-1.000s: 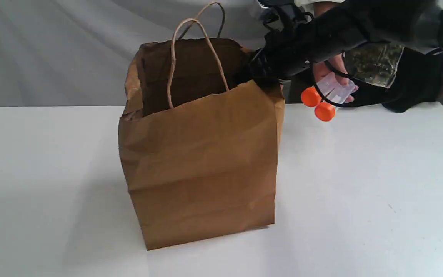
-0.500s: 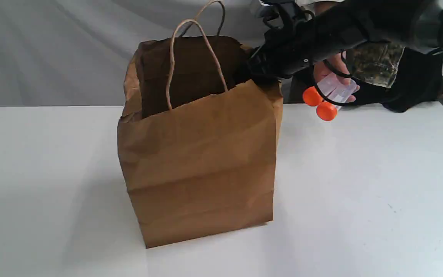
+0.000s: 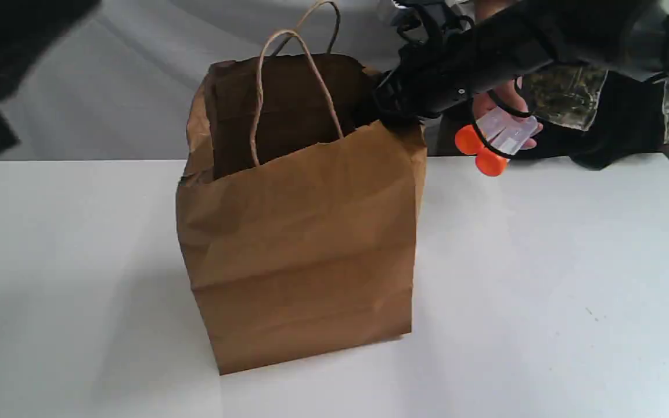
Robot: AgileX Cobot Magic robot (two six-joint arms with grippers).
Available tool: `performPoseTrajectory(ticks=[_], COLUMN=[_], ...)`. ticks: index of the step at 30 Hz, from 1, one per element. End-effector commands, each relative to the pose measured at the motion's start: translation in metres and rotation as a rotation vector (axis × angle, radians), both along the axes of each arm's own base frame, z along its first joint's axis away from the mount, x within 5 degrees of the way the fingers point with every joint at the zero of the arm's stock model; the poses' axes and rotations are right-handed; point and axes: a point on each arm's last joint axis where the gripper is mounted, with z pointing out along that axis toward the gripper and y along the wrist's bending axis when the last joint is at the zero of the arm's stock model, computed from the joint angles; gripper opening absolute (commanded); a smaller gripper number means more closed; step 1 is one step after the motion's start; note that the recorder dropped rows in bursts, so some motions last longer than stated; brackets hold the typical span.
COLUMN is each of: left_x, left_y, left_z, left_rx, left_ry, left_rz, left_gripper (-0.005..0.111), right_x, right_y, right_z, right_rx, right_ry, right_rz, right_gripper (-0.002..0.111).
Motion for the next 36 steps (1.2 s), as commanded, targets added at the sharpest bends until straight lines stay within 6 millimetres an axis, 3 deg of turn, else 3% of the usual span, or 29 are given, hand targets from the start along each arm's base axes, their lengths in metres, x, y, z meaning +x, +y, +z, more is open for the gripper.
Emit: performPoseTrajectory(ticks=[1,6,11,15,20,24,26,29,32,36], left_x=[0.016,0.020,0.021,0.019,0.036,0.037,0.038,0.042,0.043,0.042], left_y=[-0.005,-0.029,-0.055,-0.072,-0.078,-0.083,-0.084,-0.085,-0.087,-0.087], left_z=[-0.017,-0.033,-0.038,-0.031,-0.023,-0.017,-0.021,-0.034,-0.042,-0.031], left_rx=[-0.001,0.050,0.150,0.126,0.239,0.212,0.191,0.209,0.268,0.248], left_ry=[0.020,0.008,-0.054,-0.105,-0.015,-0.014,0.021,0.108,0.107,0.095], left_rz=[-0.068,-0.156,-0.090,-0.074,0.114,0.103,0.095,0.092,0.064,0.070], left_gripper=[0.045,0.066,0.067,0.067,0.067,0.067,0.061,0.039,0.001,0.000], right_x=[0.000,0.002,0.002,0.002,0.002,0.002,0.002,0.001,0.001,0.000], right_y=[0.001,0.000,0.000,0.000,0.001,0.001,0.001,0.001,0.001,0.001], right_z=[0.004,0.004,0.004,0.004,0.004,0.004,0.004,0.004,0.004,0.003], right_rx=[0.003,-0.007,-0.007,0.004,0.004,0.004,0.004,0.004,0.003,0.002], right_ry=[-0.013,-0.032,-0.032,-0.032,-0.030,-0.031,-0.031,-0.028,-0.025,-0.010], right_rz=[0.000,-0.015,-0.015,-0.020,-0.017,-0.019,-0.019,-0.016,-0.012,-0.009], right_gripper=[0.000,0.000,0.000,0.000,0.000,0.000,0.000,0.000,0.000,0.000])
